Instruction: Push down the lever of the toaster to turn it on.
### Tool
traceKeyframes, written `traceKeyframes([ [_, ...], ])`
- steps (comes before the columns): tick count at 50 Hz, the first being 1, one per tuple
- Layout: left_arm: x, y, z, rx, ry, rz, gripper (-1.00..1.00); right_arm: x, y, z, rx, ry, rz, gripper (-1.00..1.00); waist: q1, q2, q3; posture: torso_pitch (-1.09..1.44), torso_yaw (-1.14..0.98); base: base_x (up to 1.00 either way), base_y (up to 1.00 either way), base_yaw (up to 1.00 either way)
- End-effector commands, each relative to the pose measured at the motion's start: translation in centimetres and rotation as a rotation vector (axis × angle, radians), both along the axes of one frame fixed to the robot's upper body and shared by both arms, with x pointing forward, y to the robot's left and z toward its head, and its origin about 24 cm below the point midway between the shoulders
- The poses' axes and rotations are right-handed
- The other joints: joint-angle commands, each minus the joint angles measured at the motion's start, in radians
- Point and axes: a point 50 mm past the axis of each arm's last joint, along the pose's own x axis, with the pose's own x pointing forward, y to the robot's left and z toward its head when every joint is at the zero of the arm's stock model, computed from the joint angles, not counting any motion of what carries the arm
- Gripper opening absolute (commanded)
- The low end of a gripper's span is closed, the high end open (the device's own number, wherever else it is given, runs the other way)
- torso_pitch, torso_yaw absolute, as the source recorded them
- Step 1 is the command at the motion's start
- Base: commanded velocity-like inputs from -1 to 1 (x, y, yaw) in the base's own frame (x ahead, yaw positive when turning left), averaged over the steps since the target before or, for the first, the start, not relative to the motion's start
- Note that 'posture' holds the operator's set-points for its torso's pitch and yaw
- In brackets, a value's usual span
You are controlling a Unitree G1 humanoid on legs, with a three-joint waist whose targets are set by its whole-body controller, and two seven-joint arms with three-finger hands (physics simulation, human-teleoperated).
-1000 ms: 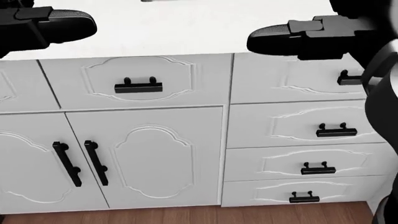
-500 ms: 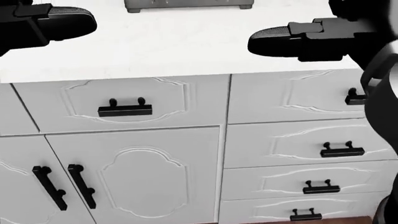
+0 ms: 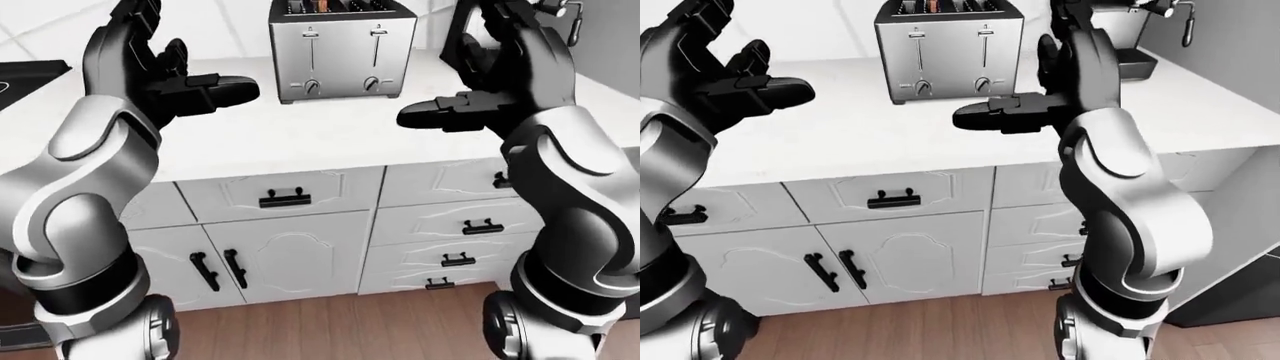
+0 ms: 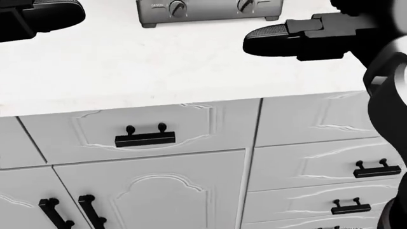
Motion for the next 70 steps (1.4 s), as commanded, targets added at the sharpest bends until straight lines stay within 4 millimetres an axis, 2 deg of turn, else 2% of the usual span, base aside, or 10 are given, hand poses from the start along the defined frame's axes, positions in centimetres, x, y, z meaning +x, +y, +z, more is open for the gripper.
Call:
traceKeyframes([
  [1,-0.49,-0.09,1.25,-0.001,-0.066,-0.003,1.0,-0.36,-0.15,1.01,0.002,-0.055,-0.007,1.0,-0.001,-0.007,-0.02,0.0,0.0,0.03,0.26,0.0],
  [11,-0.45,-0.08,1.28,-0.002,-0.067,-0.003,1.0,-0.36,-0.07,0.95,0.0,-0.054,-0.003,1.0,-0.005,0.005,-0.018,0.0,0.0,0.04,0.28,0.0],
  [16,-0.49,-0.11,1.3,-0.001,-0.068,-0.004,1.0,-0.41,-0.04,1.0,0.0,-0.055,-0.002,1.0,-0.016,0.136,-0.035,0.0,0.0,0.04,0.28,0.0],
  [29,-0.42,-0.07,1.28,-0.003,-0.068,-0.004,1.0,-0.28,-0.1,0.93,0.002,-0.055,0.001,1.0,-0.006,-0.037,-0.02,0.0,0.0,0.03,0.29,0.0],
  [38,-0.5,-0.07,1.36,-0.003,-0.068,-0.003,1.0,-0.34,-0.14,0.99,0.003,-0.057,0.001,1.0,-0.007,0.016,-0.013,0.0,0.0,0.04,0.28,0.0],
  [42,-0.49,-0.1,1.3,-0.001,-0.068,-0.004,1.0,-0.37,-0.05,0.98,0.0,-0.057,0.003,1.0,-0.017,0.141,-0.031,0.0,0.0,0.05,0.24,0.0],
  [43,-0.51,-0.06,1.34,-0.001,-0.069,-0.003,1.0,-0.37,-0.05,0.98,0.0,-0.056,0.003,1.0,-0.013,0.096,-0.02,0.0,0.0,0.06,0.23,0.0],
  [56,-0.51,-0.13,1.34,0.001,-0.069,-0.004,1.0,-0.32,0.12,0.94,-0.005,-0.059,0.011,1.0,-0.007,0.035,-0.003,0.0,0.0,0.15,0.11,0.0],
  [61,-0.51,-0.18,1.34,0.002,-0.07,-0.006,1.0,-0.32,0.14,0.92,-0.006,-0.06,0.012,1.0,0.007,-0.039,-0.01,0.0,0.0,0.25,0.0,0.0],
  [70,-0.57,-0.22,1.41,0.003,-0.07,-0.006,1.0,-0.4,0.3,0.92,-0.01,-0.061,0.017,1.0,-0.003,0.014,0.005,0.0,0.0,0.3,0.0,0.0],
])
